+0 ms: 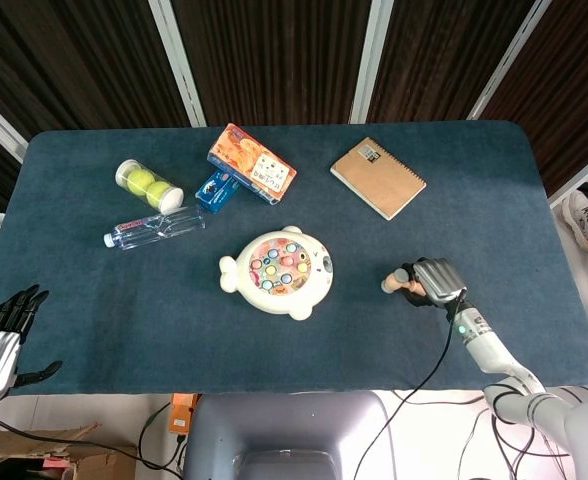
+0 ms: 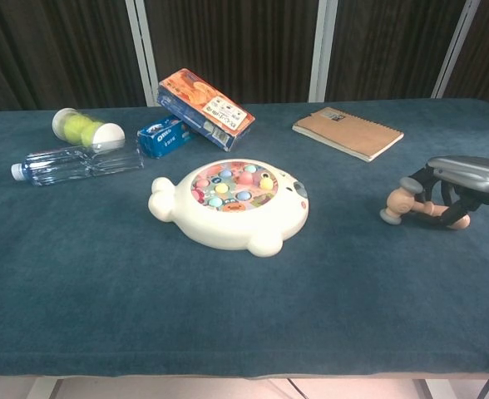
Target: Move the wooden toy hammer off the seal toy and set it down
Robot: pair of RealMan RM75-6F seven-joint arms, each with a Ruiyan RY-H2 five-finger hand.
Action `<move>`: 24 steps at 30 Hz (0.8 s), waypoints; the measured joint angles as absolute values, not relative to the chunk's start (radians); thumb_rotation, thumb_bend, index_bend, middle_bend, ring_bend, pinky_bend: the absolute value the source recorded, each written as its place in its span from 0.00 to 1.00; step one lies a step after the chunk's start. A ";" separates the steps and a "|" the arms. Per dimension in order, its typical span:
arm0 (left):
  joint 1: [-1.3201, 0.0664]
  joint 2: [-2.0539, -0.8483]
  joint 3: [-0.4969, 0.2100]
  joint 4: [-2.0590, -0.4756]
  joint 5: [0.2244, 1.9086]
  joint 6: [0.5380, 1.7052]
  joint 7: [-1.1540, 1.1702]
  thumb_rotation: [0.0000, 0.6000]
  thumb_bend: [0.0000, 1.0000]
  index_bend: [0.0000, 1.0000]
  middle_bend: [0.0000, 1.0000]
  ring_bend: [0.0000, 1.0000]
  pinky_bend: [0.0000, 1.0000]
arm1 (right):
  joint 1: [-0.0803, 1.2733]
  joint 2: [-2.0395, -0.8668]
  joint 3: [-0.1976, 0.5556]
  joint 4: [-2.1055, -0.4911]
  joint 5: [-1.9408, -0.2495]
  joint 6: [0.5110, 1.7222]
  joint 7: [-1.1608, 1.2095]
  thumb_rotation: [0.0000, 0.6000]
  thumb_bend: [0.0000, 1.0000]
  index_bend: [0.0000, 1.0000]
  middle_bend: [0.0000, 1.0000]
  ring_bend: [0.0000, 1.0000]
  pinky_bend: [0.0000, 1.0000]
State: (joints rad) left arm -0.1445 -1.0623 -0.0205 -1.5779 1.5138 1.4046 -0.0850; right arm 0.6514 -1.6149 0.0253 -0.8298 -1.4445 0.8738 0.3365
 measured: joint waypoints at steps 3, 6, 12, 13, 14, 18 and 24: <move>-0.144 -1.062 -0.020 -1.578 1.513 1.405 -0.086 1.00 0.11 0.00 0.01 0.01 0.13 | 0.651 -1.612 0.026 -0.833 -1.444 0.867 0.333 1.00 0.41 0.54 0.54 0.35 0.51; -0.143 -1.062 -0.020 -1.578 1.516 1.409 -0.088 1.00 0.11 0.00 0.01 0.01 0.13 | 0.651 -1.607 0.029 -0.840 -1.441 0.859 0.329 1.00 0.41 0.52 0.52 0.33 0.50; -0.141 -1.059 -0.019 -1.577 1.520 1.414 -0.097 1.00 0.11 0.00 0.01 0.01 0.13 | 0.650 -1.602 0.033 -0.848 -1.438 0.850 0.319 1.00 0.40 0.49 0.49 0.31 0.49; -0.141 -1.059 -0.019 -1.577 1.520 1.415 -0.098 1.00 0.11 0.00 0.01 0.01 0.13 | 0.651 -1.602 0.034 -0.849 -1.437 0.847 0.316 1.00 0.40 0.49 0.48 0.30 0.49; -0.141 -1.058 -0.018 -1.577 1.521 1.415 -0.099 1.00 0.11 0.00 0.01 0.01 0.13 | 0.651 -1.601 0.035 -0.851 -1.435 0.844 0.312 1.00 0.40 0.49 0.48 0.30 0.49; -0.140 -1.058 -0.018 -1.576 1.523 1.418 -0.101 1.00 0.11 0.00 0.01 0.01 0.13 | 0.650 -1.600 0.037 -0.856 -1.433 0.839 0.304 1.00 0.39 0.48 0.48 0.30 0.49; -0.140 -1.056 -0.017 -1.576 1.524 1.420 -0.103 1.00 0.11 0.00 0.01 0.01 0.13 | 0.649 -1.600 0.041 -0.858 -1.432 0.836 0.292 1.00 0.38 0.47 0.47 0.29 0.49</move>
State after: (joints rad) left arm -0.1396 -1.0559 -0.0172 -1.5762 1.5245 1.4198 -0.1035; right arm 0.6494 -1.5997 0.0407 -0.8580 -1.4315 0.8364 0.2924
